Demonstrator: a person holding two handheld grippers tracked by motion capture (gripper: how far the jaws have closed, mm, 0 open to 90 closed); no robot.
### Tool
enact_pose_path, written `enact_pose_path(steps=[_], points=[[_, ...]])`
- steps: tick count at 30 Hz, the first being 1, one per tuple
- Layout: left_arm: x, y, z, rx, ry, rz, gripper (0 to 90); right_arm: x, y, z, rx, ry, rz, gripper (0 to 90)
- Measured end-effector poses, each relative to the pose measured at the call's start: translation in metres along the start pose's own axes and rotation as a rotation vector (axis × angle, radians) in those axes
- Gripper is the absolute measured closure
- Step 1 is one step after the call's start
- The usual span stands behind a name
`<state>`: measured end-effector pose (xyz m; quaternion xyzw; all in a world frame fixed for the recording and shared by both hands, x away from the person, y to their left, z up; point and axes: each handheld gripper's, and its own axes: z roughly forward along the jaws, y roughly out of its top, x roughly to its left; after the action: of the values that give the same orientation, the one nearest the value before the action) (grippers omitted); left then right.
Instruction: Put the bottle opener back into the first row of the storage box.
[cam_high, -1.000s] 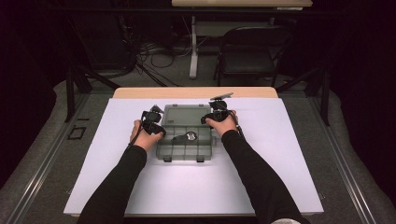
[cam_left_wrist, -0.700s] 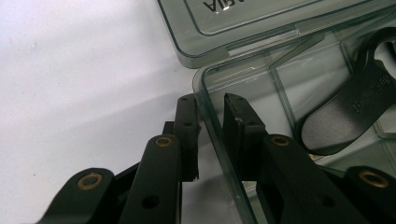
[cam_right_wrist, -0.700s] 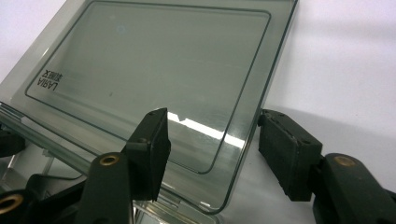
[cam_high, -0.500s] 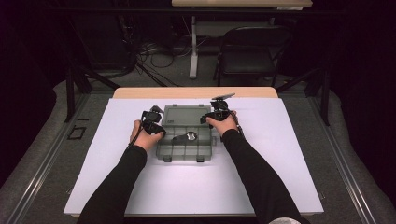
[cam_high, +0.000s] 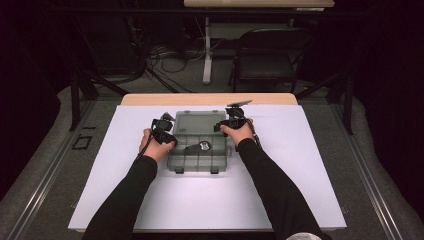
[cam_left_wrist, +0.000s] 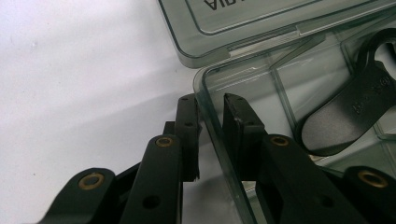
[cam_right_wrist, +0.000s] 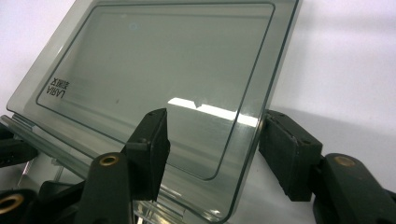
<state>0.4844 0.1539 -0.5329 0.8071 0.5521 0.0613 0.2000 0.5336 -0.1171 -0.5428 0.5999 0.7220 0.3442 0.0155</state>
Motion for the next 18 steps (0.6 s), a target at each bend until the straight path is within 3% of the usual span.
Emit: enact_pose_path(steps=[14,18], points=[[-0.0012,-0.0003,-0.0001,-0.002,0.010,-0.010,76.8,-0.0042,0.0035,-0.0031,-0.039,0.006,-0.004,52.6],[-0.0013,-0.0002,-0.0001,-0.002,0.011,-0.011,76.8,-0.0040,0.0045,-0.0074,-0.054,-0.003,-0.029,57.6]])
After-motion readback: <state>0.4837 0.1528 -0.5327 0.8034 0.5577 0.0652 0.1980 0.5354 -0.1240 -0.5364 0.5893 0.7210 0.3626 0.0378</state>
